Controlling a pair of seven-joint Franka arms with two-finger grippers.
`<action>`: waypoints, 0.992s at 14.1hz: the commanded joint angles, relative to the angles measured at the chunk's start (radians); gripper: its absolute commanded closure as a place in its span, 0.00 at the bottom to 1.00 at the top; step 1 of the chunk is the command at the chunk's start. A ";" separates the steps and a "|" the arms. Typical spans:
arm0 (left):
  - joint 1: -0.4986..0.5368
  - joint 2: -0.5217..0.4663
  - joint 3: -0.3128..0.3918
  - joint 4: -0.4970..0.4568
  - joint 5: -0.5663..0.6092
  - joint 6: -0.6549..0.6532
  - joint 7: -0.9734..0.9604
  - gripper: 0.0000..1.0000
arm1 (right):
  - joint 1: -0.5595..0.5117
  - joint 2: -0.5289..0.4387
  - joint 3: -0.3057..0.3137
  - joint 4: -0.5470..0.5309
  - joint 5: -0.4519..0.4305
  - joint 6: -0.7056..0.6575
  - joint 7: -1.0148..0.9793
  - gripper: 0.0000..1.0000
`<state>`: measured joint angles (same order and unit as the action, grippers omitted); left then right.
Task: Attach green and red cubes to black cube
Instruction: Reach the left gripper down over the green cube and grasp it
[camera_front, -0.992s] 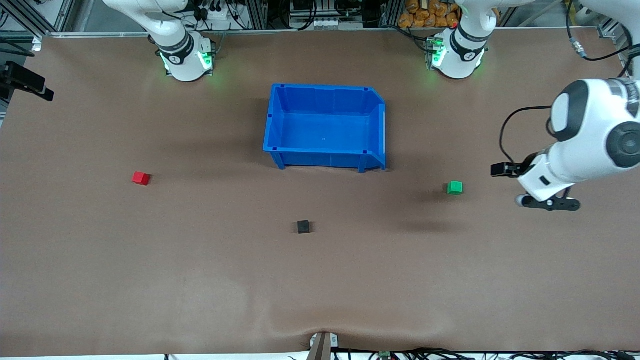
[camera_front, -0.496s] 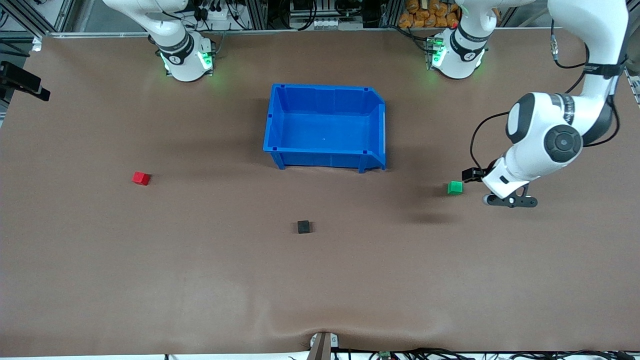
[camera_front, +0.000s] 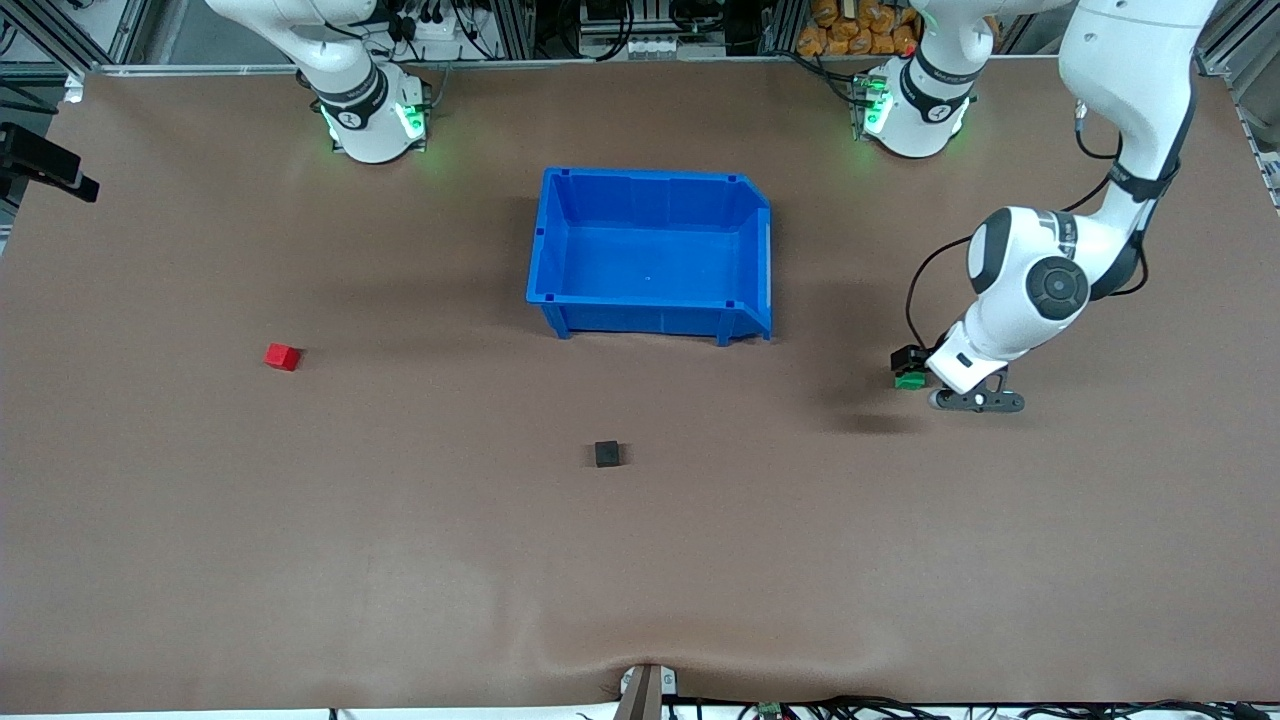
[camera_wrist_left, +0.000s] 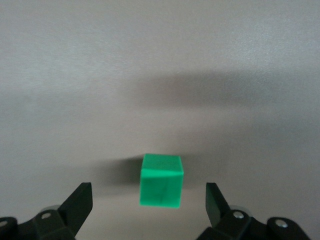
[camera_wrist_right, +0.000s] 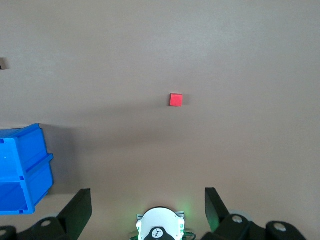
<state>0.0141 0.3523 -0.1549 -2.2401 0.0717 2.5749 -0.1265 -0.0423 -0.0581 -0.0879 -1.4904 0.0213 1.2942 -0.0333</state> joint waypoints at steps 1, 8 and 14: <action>-0.006 0.030 -0.002 -0.001 -0.003 0.041 -0.021 0.00 | 0.007 -0.032 -0.009 -0.031 0.012 0.008 -0.011 0.00; -0.020 0.074 -0.002 0.022 0.002 0.047 -0.021 0.00 | 0.041 -0.035 -0.042 -0.030 0.012 0.005 -0.011 0.00; -0.020 0.080 -0.002 0.037 0.003 0.048 -0.019 0.00 | 0.033 0.048 -0.052 0.079 0.019 -0.042 -0.013 0.00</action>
<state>-0.0024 0.4210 -0.1553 -2.2190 0.0717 2.6142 -0.1317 -0.0117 -0.0575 -0.1260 -1.4827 0.0234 1.2903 -0.0346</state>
